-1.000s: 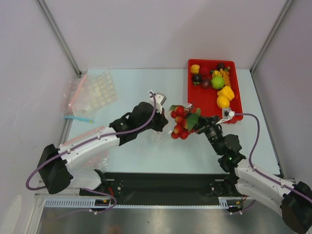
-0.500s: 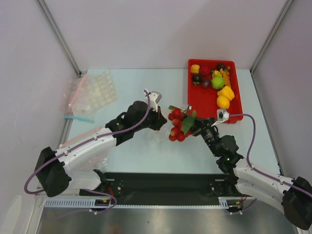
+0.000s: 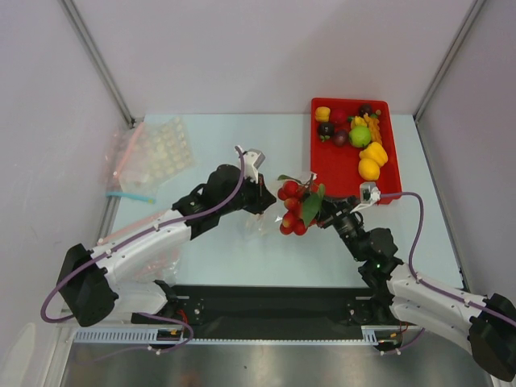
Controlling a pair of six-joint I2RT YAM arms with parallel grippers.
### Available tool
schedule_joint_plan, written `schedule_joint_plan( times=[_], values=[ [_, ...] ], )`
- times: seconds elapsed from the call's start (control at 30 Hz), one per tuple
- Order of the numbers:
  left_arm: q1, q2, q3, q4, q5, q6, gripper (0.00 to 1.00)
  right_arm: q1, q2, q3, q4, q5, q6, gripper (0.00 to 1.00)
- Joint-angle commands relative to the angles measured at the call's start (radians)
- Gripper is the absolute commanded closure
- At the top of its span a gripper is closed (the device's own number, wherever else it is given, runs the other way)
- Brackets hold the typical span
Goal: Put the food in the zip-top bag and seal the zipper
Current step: Place the fake fruit in the zipper food storage bag.
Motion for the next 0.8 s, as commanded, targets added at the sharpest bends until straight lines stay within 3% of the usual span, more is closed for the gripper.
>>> schedule_joint_plan(
  times=[0.0, 0.23, 0.43, 0.77],
  values=[
    [0.015, -0.018, -0.011, 0.057, 0.032, -0.023, 1.0, 0.009, -0.001, -0.001, 0.121, -0.012, -0.031, 1.0],
    [0.017, 0.003, -0.005, 0.062, 0.052, -0.024, 1.0, 0.009, -0.02, 0.008, 0.07, -0.012, -0.029, 1.0],
    [0.017, -0.028, -0.031, 0.115, 0.113, -0.027, 1.0, 0.012, 0.06, 0.055, 0.01, 0.006, -0.006, 1.0],
    [0.015, -0.017, -0.033, 0.132, 0.168, -0.015, 1.0, 0.048, 0.131, 0.132, -0.151, 0.166, 0.012, 1.0]
  ],
)
